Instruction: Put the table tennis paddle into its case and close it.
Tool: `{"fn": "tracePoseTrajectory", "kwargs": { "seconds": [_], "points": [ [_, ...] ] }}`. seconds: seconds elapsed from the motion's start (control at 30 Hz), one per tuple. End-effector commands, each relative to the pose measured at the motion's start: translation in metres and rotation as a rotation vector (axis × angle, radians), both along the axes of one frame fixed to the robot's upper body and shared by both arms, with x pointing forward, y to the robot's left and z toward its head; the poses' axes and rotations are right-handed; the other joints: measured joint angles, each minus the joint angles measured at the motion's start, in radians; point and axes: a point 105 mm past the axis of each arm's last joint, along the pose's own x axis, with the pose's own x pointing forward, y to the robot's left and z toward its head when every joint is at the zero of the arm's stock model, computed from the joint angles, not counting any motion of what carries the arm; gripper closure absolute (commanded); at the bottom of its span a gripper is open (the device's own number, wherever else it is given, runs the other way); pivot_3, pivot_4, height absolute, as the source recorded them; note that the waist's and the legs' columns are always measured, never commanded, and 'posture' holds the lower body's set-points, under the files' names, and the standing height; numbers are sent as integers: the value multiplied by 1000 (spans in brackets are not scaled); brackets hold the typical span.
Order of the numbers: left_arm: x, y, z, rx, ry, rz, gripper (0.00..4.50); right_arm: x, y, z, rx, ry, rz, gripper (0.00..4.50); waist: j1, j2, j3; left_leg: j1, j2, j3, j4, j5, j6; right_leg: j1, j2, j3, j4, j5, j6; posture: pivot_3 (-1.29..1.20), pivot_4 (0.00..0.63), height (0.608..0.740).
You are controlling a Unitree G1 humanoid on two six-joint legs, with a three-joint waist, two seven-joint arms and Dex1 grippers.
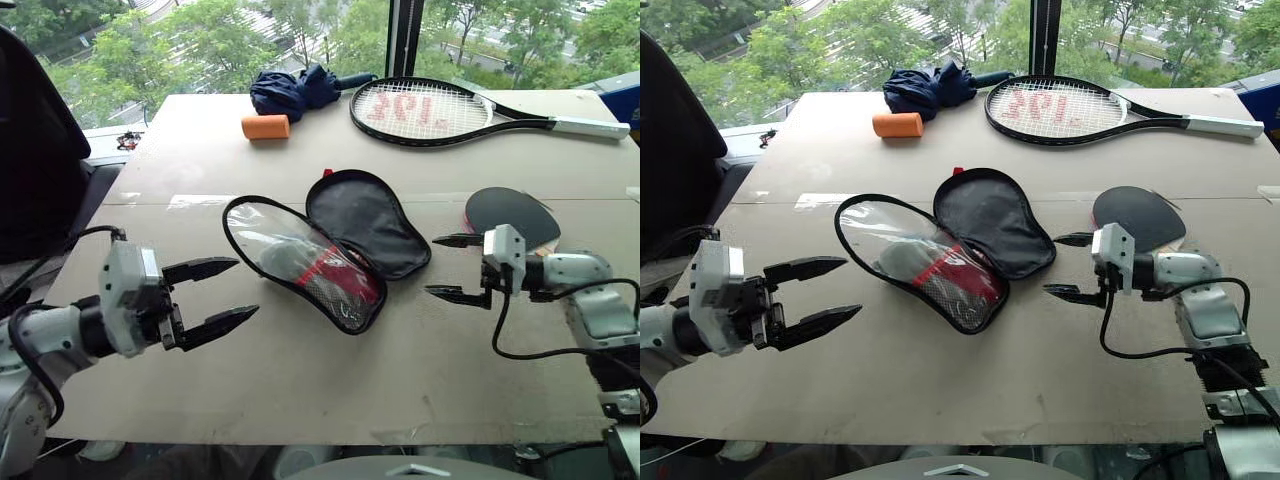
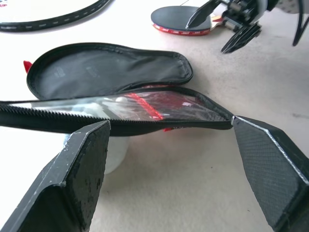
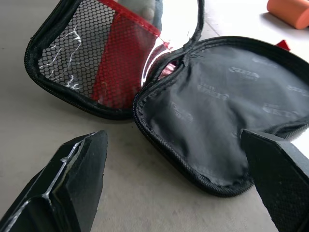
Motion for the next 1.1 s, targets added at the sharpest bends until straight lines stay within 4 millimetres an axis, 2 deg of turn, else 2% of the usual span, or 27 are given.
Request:
{"fn": "tracePoseTrajectory", "kwargs": {
  "seconds": [0.03, 0.17, 0.4, 0.47, 0.7, 0.8, 0.93, 1.1],
  "points": [
    [-1, 4, 23, 16, -49, -17, 349, 11, 16, 1, -85, -13, 19, 80, -4, -1, 1, -1, 0, 0, 0, 0, 0, 0, 0, 0, 0, 0, 0, 0, 150, 726],
    [-2, 3, 33, 43, -76, -20, 349, 21, 30, 1, -145, 12, 35, 80, -12, 0, 1, -1, 0, -1, 0, 0, -1, -1, 0, 0, 1, 0, 0, 0, 150, 726],
    [-3, -5, 36, 45, -83, -30, 349, 11, 41, -2, -177, 94, 88, 3179, -12, 0, 1, -1, 0, -1, 0, 0, -1, -1, 0, 0, 2, 0, 0, 0, 150, 726],
    [-3, -7, 36, 43, -82, -34, 349, 7, 38, -3, -187, 114, 93, 4401, -12, 0, 1, -1, 0, -1, 0, 0, -1, -1, 0, 0, 2, 0, 0, 0, 150, 726],
    [-4, -16, 38, 41, -76, -66, 349, -5, 25, -4, -212, 174, 72, 4401, -11, 0, 1, -1, 0, -1, 0, 0, -1, -3, 0, 0, 2, 0, 0, 0, 150, 726],
    [-3, -18, 38, 41, -73, -75, 349, -18, 13, -4, -211, 198, 58, 4401, -8, 0, 1, -3, 0, -1, 0, 0, -1, -5, 0, 1, 2, 0, 0, 0, 150, 726],
    [0, -19, 38, 42, -68, -82, 349, -44, 0, -7, -227, 237, 69, 4401, -5, 0, 1, -4, 0, -1, 0, 0, -1, -5, 0, 1, 2, 0, 0, 0, 150, 726],
    [3, -23, 41, 41, -67, -98, 349, -57, -6, -2, -198, 239, 35, 4401, -11, -1, 2, -4, 0, 0, 0, 0, -1, -5, 0, 2, 3, 0, 0, 0, 150, 726]
  ]
}}
